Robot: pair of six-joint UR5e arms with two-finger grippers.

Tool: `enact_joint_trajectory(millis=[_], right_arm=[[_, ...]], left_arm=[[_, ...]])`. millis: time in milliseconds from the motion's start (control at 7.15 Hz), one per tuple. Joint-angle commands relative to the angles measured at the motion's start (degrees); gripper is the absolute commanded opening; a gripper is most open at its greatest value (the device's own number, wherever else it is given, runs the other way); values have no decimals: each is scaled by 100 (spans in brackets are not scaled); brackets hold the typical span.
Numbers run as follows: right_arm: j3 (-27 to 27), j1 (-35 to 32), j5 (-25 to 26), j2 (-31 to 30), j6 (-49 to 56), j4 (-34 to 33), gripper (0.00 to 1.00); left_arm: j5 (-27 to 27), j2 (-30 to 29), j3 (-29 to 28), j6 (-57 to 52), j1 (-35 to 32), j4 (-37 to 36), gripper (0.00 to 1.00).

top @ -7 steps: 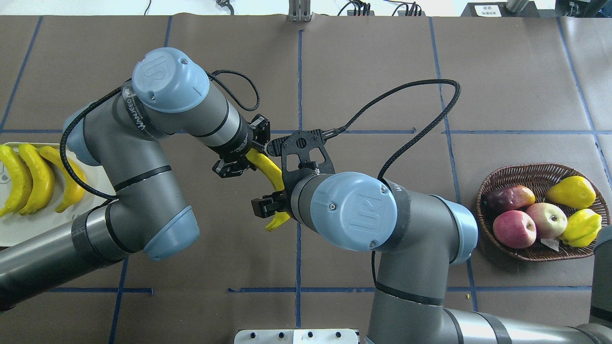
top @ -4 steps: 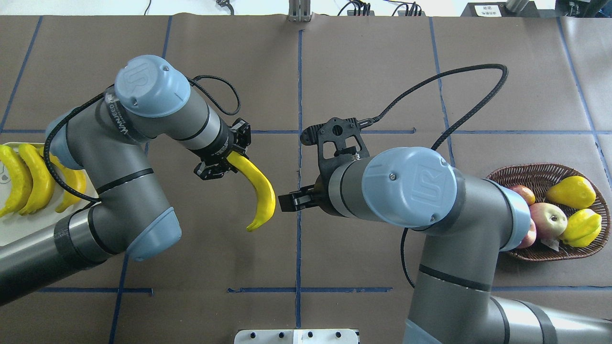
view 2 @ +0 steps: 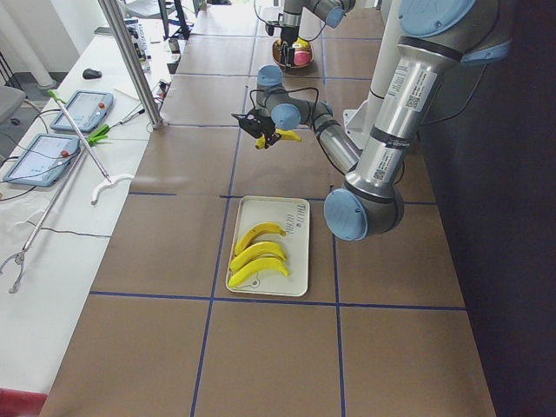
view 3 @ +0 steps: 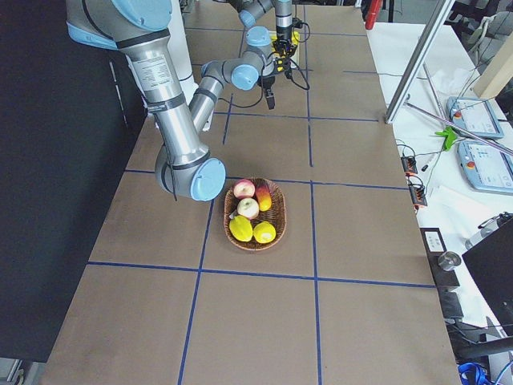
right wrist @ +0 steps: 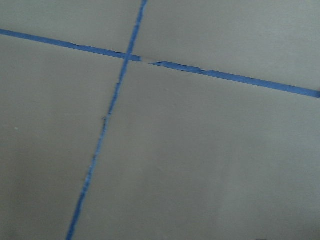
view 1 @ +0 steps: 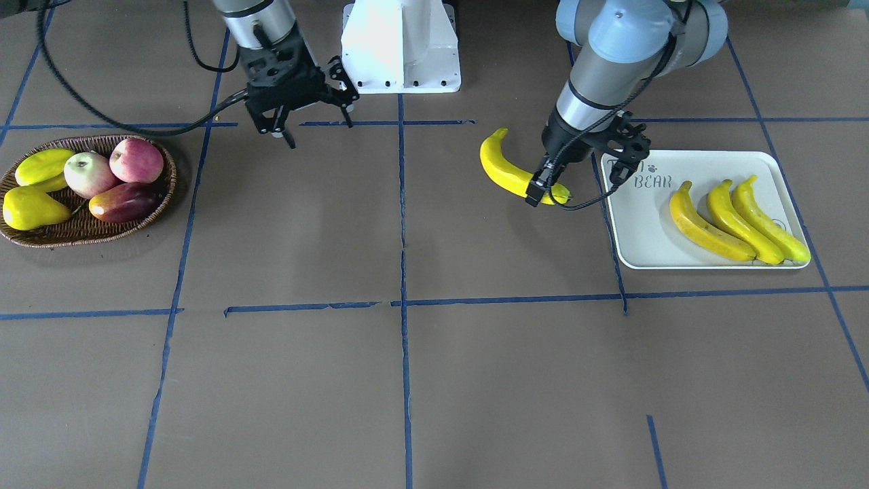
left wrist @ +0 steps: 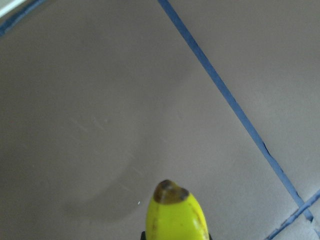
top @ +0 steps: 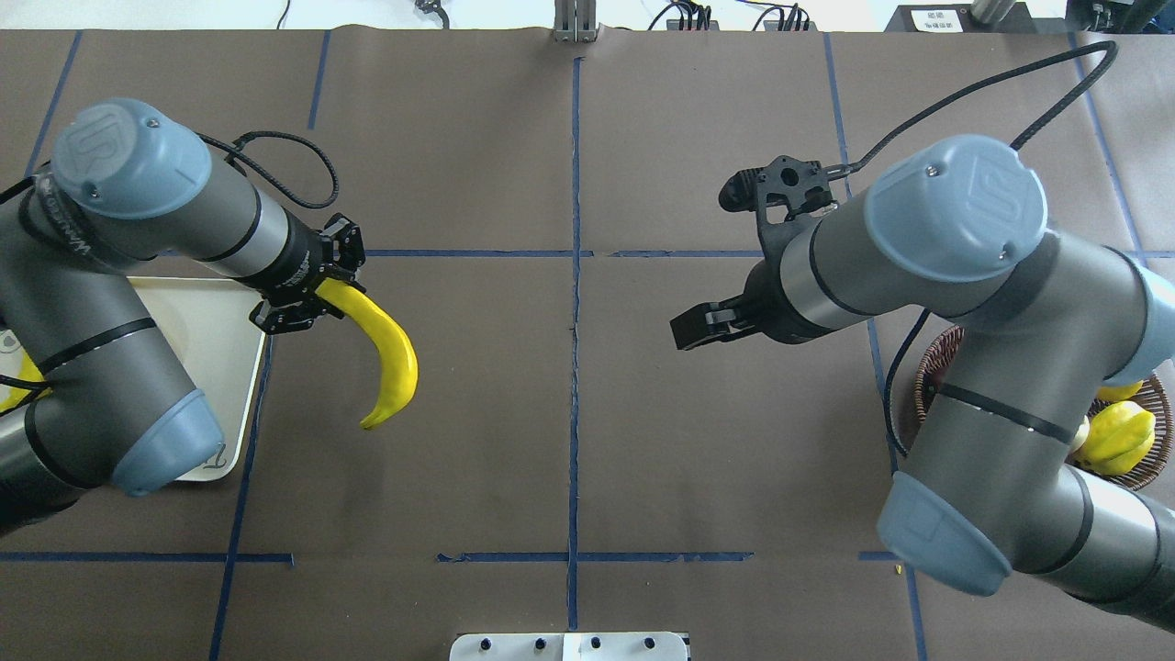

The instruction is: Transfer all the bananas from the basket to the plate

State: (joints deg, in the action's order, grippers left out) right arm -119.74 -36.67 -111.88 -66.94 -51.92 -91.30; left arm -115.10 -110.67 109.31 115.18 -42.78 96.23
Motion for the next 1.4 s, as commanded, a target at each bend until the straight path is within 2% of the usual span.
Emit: enact_joint_trajectory(millis=[0,140,280,559,839,1118,1258], right_arm=[[12,-611,-342,-713,1222,-2,99],[4,-866,-622,-1003,1663,15,99],[-5,-964,-651,-1162,1893,59,99],[-49,-956,-642,-1208,1896,68,99],[-67,-965,-642,-1216,1896,68,99],[-67,-956,-642,-1216,1896,77,99],[-67,-956,-642,-1216,1896,77,99]], left_arm=[[-12,649,64,-170,-378,97,0],[-21,1165,64,-867,-528,376,0],[-47,1527,-32,-1153,-695,918,1],[-47,1531,-592,-1059,-810,1134,6],[-47,1531,-1312,-971,-802,2157,18],[-56,1662,-1693,-1398,-810,2881,100],[-74,1698,-1694,-1671,-976,2884,100]])
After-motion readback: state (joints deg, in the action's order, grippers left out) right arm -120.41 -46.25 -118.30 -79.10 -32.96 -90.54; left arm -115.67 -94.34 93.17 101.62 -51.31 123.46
